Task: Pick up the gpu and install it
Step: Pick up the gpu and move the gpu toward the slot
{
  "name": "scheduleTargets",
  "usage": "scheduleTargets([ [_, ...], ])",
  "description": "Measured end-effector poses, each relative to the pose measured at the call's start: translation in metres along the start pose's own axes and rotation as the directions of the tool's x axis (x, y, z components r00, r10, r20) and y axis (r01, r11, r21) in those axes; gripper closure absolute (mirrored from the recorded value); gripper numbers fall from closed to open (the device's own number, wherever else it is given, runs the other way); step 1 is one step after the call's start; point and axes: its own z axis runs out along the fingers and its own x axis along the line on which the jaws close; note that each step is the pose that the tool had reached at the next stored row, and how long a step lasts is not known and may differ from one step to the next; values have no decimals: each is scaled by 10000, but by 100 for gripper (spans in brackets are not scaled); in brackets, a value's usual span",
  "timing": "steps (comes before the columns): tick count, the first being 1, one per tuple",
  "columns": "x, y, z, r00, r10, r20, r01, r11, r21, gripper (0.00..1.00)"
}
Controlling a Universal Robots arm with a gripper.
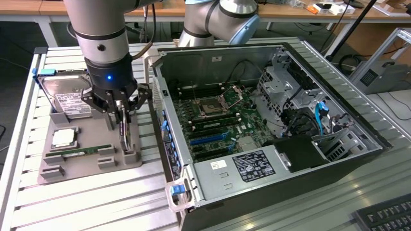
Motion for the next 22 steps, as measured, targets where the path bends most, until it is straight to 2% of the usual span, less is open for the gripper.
scheduleTargets([
  [8, 0, 0, -6, 10000, 0, -1, 0, 10000, 0, 73],
  [22, -3, -3, -86, 10000, 0, -1, 0, 10000, -18, 73],
])
